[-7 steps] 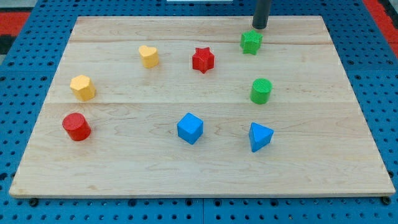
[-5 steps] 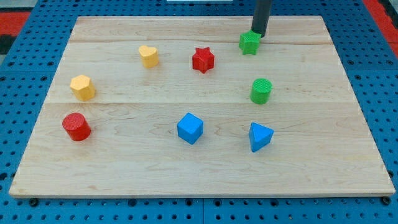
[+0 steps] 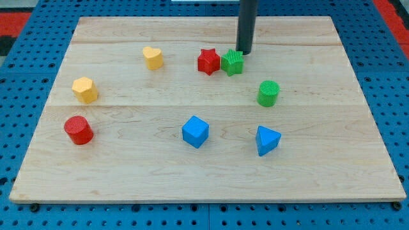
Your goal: Move green star to the red star
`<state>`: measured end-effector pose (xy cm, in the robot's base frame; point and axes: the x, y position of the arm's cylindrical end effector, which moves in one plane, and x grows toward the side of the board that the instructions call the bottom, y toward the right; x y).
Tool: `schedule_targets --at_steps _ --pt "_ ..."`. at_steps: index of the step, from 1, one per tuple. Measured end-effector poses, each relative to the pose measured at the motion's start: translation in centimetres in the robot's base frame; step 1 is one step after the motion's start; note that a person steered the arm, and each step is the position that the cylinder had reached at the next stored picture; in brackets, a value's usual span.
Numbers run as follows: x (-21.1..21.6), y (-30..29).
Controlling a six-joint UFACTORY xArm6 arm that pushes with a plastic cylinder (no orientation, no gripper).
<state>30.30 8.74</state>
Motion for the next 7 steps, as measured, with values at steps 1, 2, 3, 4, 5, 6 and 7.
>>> schedule_targets --at_steps 1,2,3,4,5,6,7 --pt "2.0 0.6" --pt "3.8 0.4" --pt "3.9 0.2" --pt "3.9 -0.1" --pt "4.1 -0.1" --pt "5.4 -0.4" --pt "5.7 -0.4"
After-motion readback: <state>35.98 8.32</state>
